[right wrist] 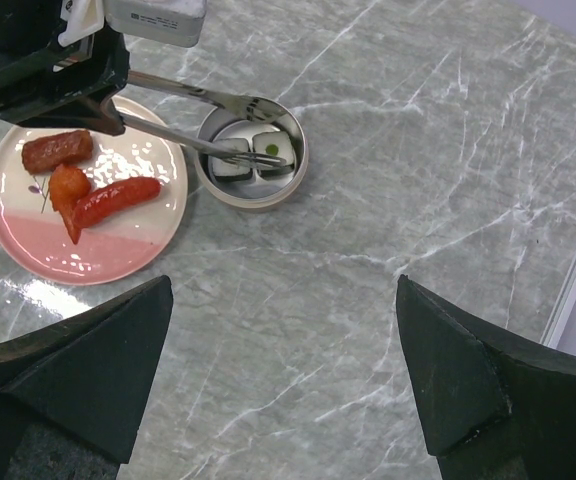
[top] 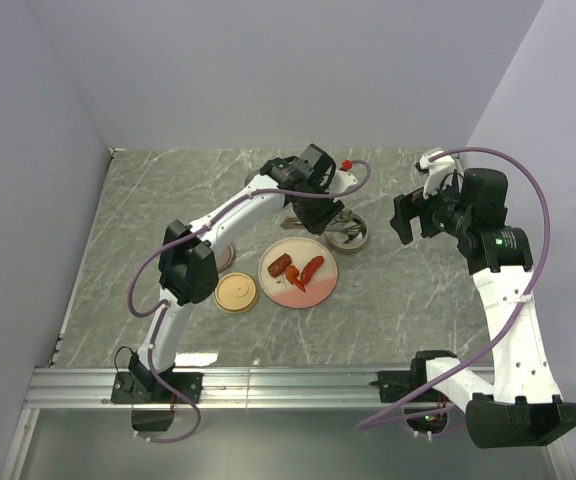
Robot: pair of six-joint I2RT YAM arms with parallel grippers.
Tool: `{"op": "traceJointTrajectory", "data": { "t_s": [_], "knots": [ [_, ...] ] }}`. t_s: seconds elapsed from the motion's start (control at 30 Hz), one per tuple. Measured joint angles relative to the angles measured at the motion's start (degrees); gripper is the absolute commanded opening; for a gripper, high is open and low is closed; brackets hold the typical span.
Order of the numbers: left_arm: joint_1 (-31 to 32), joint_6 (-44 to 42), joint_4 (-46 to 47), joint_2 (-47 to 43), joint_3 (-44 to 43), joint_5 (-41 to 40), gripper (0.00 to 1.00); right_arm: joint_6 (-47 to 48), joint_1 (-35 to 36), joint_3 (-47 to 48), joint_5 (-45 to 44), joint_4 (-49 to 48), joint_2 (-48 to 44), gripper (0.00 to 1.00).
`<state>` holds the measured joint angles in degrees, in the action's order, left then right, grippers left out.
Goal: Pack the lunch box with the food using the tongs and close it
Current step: Place the food into the lunch box, then pick up the food using the clamp
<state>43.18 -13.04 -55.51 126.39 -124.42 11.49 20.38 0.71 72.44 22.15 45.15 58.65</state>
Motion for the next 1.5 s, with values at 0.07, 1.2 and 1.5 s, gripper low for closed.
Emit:
{"op": "traceJointTrajectory", "data": {
  "t_s": [0.07,1.2,1.5],
  "knots": [
    [0.00,0.02,-0.42,0.00,-0.31,0.00,0.51,0.00,0.00,0.00,0.00,0.00,0.04,0.99],
    [-3.72,2.05,0.66,-35.91,46.38,2.60,0.58,-1.33,0.00,2.47,1.07,2.14,1.42,1.00],
    [-2.36,3.50,3.41,-35.36,46.29,2.60,0.57,-1.38,0.00,2.19,0.96,2.29,1.07,1.00]
  ]
}}
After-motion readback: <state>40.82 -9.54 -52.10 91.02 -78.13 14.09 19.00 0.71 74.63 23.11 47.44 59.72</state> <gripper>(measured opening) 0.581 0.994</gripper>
